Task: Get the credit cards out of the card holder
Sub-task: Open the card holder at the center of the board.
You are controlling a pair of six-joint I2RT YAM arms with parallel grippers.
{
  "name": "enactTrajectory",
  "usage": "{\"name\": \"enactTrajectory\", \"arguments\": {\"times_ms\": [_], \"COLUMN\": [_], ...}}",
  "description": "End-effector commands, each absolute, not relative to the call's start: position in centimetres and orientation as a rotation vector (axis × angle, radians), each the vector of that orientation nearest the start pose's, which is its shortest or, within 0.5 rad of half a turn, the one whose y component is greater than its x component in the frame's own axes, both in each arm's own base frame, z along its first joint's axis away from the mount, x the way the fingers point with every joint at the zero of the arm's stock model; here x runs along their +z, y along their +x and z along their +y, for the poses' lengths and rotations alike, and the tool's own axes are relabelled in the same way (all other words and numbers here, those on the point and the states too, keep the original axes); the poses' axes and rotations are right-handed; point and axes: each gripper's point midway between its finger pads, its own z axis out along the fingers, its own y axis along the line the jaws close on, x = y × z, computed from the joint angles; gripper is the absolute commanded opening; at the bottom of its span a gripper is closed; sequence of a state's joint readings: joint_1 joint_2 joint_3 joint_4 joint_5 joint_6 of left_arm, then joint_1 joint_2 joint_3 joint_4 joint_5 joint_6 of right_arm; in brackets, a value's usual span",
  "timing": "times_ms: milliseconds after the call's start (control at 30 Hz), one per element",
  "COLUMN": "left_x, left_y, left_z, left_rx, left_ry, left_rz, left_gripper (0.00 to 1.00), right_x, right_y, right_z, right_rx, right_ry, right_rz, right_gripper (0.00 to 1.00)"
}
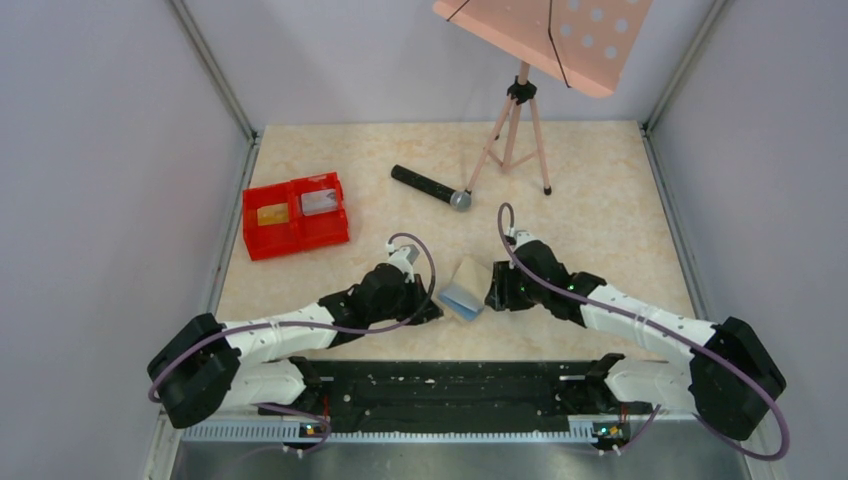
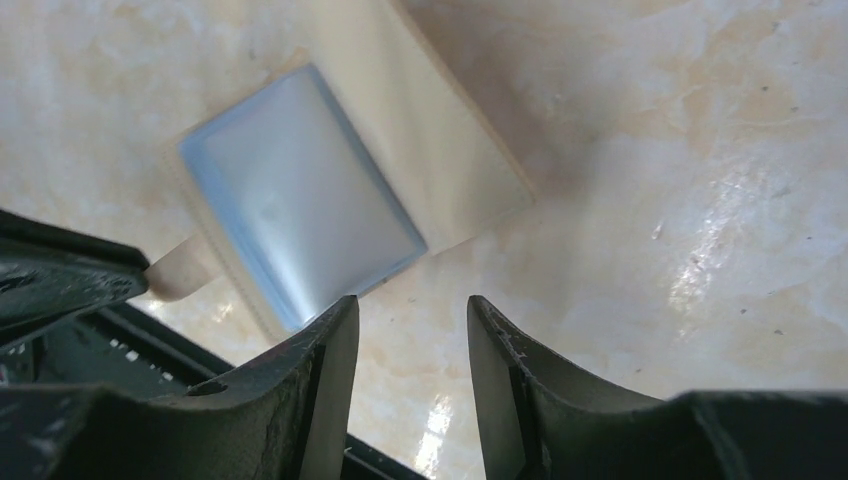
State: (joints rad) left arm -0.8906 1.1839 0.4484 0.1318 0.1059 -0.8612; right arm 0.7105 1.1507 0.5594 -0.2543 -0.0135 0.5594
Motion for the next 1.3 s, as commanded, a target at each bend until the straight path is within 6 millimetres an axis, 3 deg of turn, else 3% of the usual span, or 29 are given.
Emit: {"name": "enactTrajectory", "arguments": {"times_ms": [0, 167, 300, 400, 633, 767, 967, 1267], "left_x": [10.4, 10.4, 10.6, 10.7, 10.6, 10.7, 10.2, 9.6], "left_y": [17.9, 18.0, 17.9, 18.0, 18.0, 18.0, 17.9, 17.7], "left_z": [-29.4, -29.6, -29.6, -29.4, -29.3, -29.1, -28.8, -28.3], "left_rx": [-1.084, -1.083, -1.091, -1.088, -1.080, -1.076, -1.055, -1.046], "left_ry": [0.107, 0.116, 0.107, 0.102, 0.098, 0.096, 0.091, 0.085], "left_rz": [2.290, 2.297, 2.295, 2.291, 2.289, 2.282, 2.297, 2.306], "left_gripper": [0.00, 0.00, 0.00, 0.00, 0.00, 0.00, 0.00, 0.00], "right_x": [9.6, 12.0, 12.3, 11.8, 10.3, 8.7, 7.2, 6.8], "right_y": [19.9, 19.8, 20.0, 20.3, 20.6, 20.7, 21.0, 21.7], "right_z": [22.6, 24.3, 25.4, 25.5, 26.4, 26.9, 27.0, 26.1], "right_rx": [0.750, 0.893, 0.940, 0.923, 0.835, 0.739, 0.657, 0.588], "right_ry": [-0.253, -0.310, -0.359, -0.385, -0.492, -0.545, -0.541, -0.483], "right_rz": [2.428, 2.326, 2.293, 2.298, 2.333, 2.371, 2.411, 2.410], "right_gripper": [0.44, 0.47, 0.59, 0.67, 0.69, 0.76, 0.73, 0.65]}}
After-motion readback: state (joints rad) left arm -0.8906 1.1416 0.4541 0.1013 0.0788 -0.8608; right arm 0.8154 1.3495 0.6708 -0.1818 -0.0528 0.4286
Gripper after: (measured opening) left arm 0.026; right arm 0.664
